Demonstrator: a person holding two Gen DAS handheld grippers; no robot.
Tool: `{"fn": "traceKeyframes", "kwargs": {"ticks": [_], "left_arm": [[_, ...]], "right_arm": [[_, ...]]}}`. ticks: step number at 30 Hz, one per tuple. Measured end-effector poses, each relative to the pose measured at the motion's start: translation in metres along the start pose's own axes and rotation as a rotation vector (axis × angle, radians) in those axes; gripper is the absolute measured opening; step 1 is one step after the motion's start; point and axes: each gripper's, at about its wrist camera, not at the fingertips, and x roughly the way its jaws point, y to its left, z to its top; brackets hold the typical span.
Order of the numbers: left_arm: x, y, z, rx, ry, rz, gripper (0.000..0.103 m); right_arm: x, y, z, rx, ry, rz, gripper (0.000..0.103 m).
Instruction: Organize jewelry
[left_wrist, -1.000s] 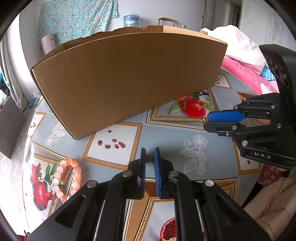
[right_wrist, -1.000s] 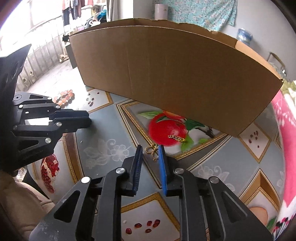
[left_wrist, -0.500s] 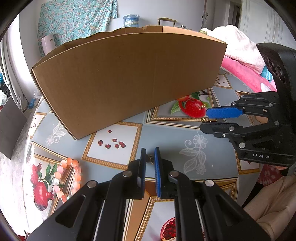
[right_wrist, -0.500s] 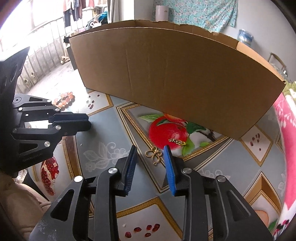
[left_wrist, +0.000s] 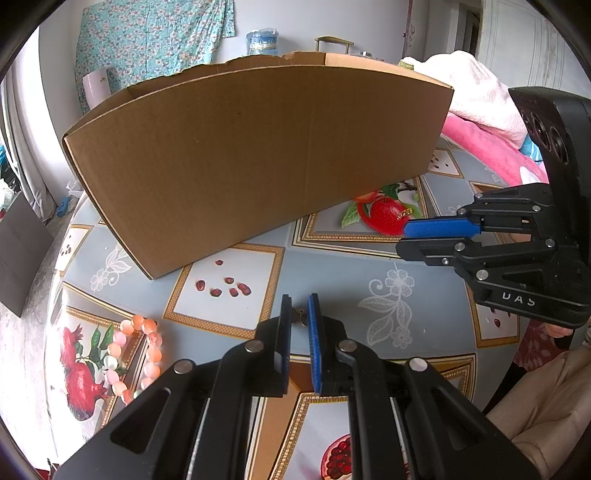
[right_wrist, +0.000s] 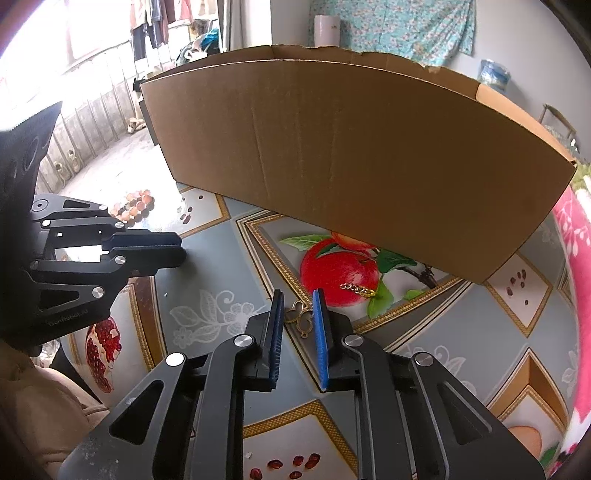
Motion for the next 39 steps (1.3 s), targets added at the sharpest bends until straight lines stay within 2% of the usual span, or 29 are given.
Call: {"fn": "traceKeyframes", "kwargs": {"ticks": [7, 10, 14, 30, 39], "left_arm": [[-0.002, 0.003, 0.001, -0.021, -0.003, -0.022, 0.009], [-0.004, 0.005, -0.001, -0.028, 0.009, -0.055, 0.01], [-0.008, 0.003, -0.003, -0.014, 0.022, -0.06, 0.024], [0.0, -0.006, 0.0, 0.018, 0.023, -0.021, 0.024], [0.007, -0.014, 0.004, 0.039, 0.016, 0.009, 0.015]], "right_arm": [[-0.008, -0.008, -0.003, 0.026, -0.018, 0.004, 0.014], [-0.01, -0.012, -0.004, 0.038, -0.023, 0.003, 0.014], [-0.013, -0.016, -0.006, 0.044, -0.026, 0.005, 0.014], [-0.015, -0.02, -0.007, 0.04, -0.03, 0.019, 0.014], [-0.013, -0.023, -0.007, 0.039, -0.031, 0.024, 0.014]]}}
